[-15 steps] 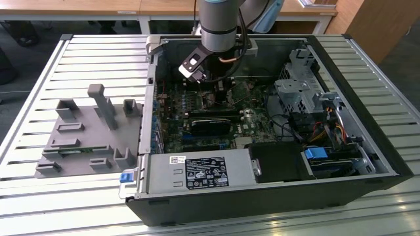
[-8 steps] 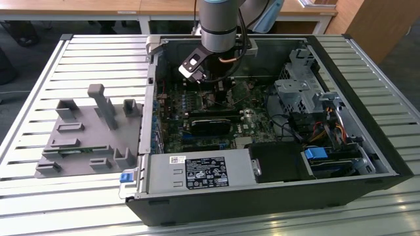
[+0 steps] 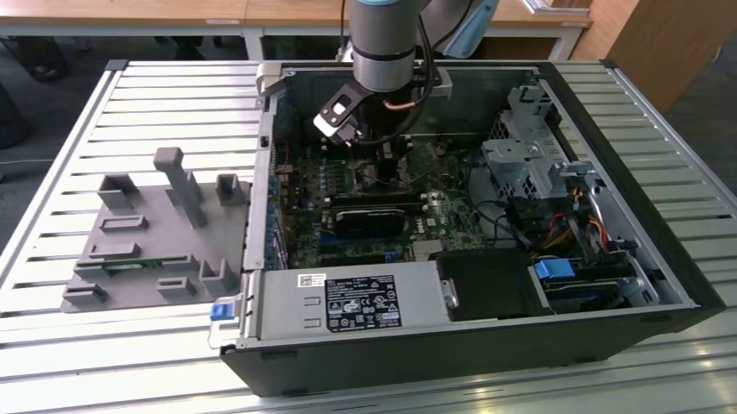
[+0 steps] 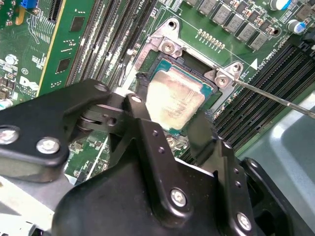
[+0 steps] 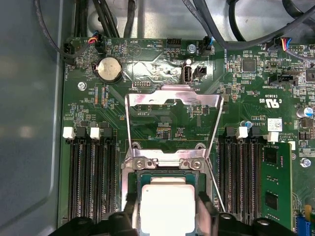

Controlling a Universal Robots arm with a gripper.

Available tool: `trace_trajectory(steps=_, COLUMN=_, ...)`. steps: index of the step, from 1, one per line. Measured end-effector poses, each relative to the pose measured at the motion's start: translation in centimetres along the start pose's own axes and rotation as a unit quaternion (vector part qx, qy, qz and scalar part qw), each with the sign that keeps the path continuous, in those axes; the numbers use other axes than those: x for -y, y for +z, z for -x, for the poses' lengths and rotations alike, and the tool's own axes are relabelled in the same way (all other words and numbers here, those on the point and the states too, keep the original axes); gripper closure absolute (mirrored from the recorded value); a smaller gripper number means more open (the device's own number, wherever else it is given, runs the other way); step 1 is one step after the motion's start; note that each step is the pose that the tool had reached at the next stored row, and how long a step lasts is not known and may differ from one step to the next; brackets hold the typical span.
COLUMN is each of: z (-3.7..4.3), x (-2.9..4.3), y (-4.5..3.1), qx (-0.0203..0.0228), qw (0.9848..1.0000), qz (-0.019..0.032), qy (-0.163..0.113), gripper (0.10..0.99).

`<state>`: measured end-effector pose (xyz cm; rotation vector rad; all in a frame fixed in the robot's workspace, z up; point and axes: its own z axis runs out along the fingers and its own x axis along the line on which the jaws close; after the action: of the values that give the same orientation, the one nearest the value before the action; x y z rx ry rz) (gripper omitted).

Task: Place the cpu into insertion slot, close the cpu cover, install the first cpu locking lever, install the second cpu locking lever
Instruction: 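Place the cpu into insertion slot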

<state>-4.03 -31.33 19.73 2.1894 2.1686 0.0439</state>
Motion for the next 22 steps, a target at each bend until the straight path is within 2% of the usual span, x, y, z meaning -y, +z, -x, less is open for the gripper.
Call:
trace_trajectory(steps=1, z=0.0, x=0.0, y=0.0, qx=0.0, qw=1.0, qz=0.0, qy=0.0, gripper=0.549)
trace_trajectory(steps=2, z=0.0, x=0.0, y=0.01, qx=0.0, qw=1.0, qz=0.0, qy=0.0, gripper=0.486)
trace_trajectory(steps=9, z=-0.05, x=0.0, y=-0.03, qx=0.0001, qw=1.0, qz=0.0, qy=0.0, gripper=0.486)
trace_trajectory(steps=15, z=-0.04, x=-0.07, y=-0.67, qx=0.0, qw=1.0, qz=-0.0012, qy=0.0, gripper=0.502)
trace_trajectory(steps=18, z=-0.04, x=-0.19, y=-0.88, qx=0.0, qw=1.0, qz=-0.0039, qy=0.0, gripper=0.682)
trace_trajectory(steps=19, z=-0.04, x=-0.23, y=-0.95, qx=0.0001, qw=1.0, qz=-0.005, qy=0.0, gripper=0.682)
trace_trajectory(steps=21, z=-0.04, x=-0.32, y=-1.03, qx=0.0, qw=1.0, qz=-0.0072, qy=0.0, gripper=0.796)
trace_trajectory(steps=22, z=-0.04, x=-0.38, y=-1.04, qx=-0.0001, qw=1.0, qz=-0.0082, qy=0.0, gripper=0.796)
